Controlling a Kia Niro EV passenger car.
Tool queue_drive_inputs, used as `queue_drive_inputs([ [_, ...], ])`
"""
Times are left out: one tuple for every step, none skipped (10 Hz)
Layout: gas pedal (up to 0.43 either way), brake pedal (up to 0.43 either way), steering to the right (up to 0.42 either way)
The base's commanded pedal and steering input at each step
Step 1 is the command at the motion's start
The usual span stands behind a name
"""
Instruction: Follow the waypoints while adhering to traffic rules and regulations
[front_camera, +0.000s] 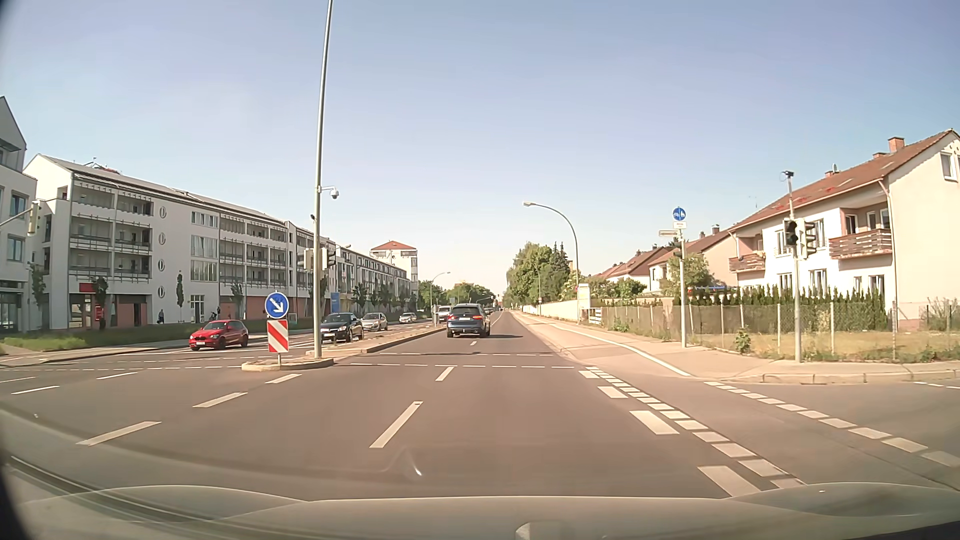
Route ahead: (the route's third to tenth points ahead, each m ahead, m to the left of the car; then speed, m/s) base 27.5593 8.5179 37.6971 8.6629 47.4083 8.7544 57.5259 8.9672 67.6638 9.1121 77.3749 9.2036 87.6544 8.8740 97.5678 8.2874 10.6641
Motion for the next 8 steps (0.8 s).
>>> queue_drive_inputs([
  [0.24, 0.0, 0.002],
  [0.24, 0.0, 0.001],
  [0.24, 0.0, 0.001],
  [0.24, 0.0, -0.001],
  [0.24, 0.0, -0.004],
  [0.24, 0.0, -0.004],
  [0.24, 0.0, -0.004],
  [0.24, 0.0, -0.004],
])
